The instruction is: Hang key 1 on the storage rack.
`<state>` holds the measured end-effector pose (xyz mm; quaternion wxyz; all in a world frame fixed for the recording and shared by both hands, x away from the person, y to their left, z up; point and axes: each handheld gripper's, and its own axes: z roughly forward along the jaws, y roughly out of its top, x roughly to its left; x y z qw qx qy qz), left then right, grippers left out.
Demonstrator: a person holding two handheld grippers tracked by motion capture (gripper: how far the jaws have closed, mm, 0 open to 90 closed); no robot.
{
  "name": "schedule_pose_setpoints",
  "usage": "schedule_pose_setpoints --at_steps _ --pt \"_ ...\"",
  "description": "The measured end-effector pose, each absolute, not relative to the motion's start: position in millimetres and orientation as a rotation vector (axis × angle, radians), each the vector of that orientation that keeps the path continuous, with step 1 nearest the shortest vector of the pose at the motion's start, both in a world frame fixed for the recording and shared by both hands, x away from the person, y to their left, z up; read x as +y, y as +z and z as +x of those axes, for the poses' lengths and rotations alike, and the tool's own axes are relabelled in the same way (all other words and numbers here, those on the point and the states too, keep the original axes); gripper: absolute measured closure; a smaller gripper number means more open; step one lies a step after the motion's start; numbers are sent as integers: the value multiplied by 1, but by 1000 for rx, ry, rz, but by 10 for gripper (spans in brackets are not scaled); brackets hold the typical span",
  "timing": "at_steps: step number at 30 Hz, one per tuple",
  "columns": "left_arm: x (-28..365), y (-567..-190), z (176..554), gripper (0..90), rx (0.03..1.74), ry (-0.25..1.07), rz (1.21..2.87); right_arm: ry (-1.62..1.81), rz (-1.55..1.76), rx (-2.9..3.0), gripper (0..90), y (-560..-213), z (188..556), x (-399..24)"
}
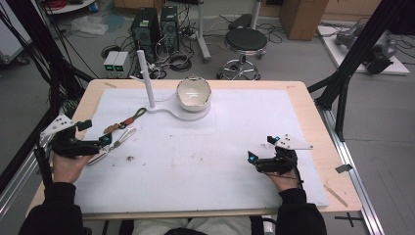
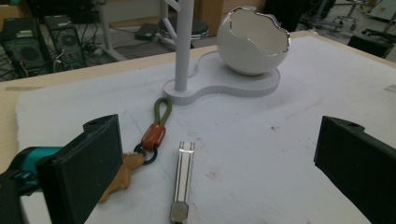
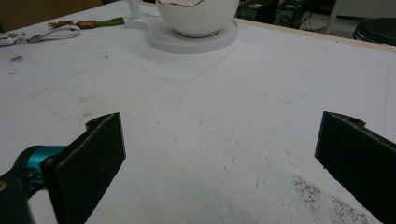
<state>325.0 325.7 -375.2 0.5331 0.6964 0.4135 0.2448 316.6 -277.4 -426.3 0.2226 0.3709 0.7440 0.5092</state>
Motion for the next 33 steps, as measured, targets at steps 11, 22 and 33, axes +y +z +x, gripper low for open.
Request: schedule_pose_setpoints --at_steps 11,22,33 --pt "336 -387 357 17 1121 517 1710 1412 1032 2040 7 -426 316 -278" --pt "329 -379 390 18 1117 506 1822 1408 1027 2040 7 -425 316 -277" --pt "306 -371 439 33 1098 467 1982 1392 1020 2027 7 -425 315 -278"
